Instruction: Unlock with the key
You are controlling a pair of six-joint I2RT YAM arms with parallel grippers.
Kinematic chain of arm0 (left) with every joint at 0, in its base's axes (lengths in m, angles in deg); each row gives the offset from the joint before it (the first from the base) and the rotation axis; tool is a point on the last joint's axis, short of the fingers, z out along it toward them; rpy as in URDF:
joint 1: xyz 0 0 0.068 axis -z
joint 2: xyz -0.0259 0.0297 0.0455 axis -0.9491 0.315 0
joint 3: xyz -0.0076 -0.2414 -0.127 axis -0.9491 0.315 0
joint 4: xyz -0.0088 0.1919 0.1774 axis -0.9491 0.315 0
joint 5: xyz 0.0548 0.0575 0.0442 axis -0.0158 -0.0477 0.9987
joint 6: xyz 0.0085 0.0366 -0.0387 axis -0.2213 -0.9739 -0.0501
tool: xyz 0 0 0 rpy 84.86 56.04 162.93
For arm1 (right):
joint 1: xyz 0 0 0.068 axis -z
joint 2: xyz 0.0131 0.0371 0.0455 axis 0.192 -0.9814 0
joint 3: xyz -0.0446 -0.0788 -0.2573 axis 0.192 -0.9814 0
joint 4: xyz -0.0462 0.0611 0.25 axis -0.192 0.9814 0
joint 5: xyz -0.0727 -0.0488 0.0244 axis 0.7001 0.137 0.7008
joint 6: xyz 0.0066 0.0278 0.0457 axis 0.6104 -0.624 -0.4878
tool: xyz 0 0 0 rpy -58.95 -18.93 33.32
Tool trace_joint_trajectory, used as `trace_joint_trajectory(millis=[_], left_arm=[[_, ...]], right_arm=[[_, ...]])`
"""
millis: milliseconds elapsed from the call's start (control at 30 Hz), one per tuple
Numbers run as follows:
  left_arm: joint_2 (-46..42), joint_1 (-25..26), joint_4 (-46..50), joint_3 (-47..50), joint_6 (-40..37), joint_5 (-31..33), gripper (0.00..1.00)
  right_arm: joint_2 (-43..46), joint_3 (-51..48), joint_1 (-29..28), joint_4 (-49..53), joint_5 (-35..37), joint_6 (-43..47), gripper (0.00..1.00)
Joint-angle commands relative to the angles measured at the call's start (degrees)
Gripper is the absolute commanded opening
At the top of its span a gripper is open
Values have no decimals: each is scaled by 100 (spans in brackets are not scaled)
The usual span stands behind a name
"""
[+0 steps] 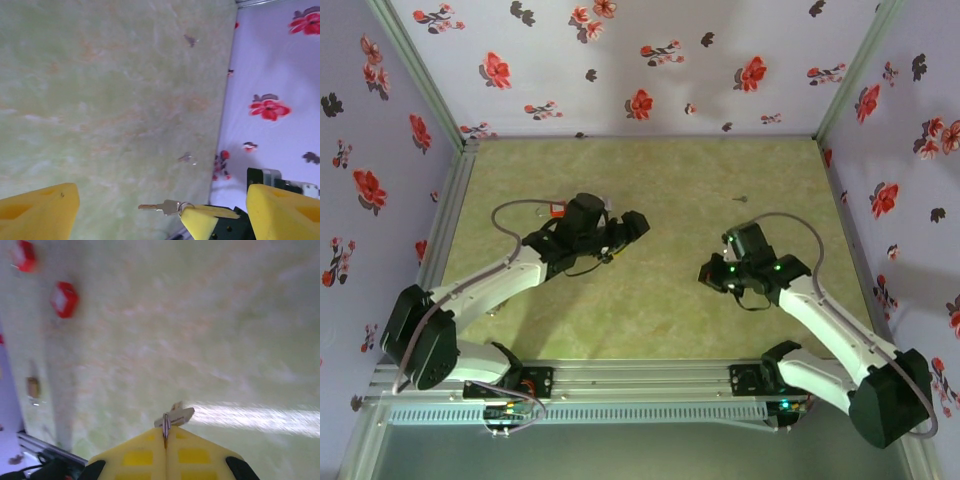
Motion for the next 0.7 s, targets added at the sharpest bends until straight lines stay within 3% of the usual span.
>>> trace_joint_trajectory(millis=[0,200,333,667], left_arm=[[183,52,-404,-235,1198,-255,87],[365,178,-1215,43,2607,-336,86],[418,235,-1328,119,3094,-58,86],[745,277,-2673,603,4293,339,87]], right_arm=[[-232,504,-38,-759,-106,-245,0],[-896,1176,-62,-1613,-328,-454,0],[-1198,1387,-156,-1920,-501,-504,0],[-1125,920,-551,-2933,-717,-998,0]])
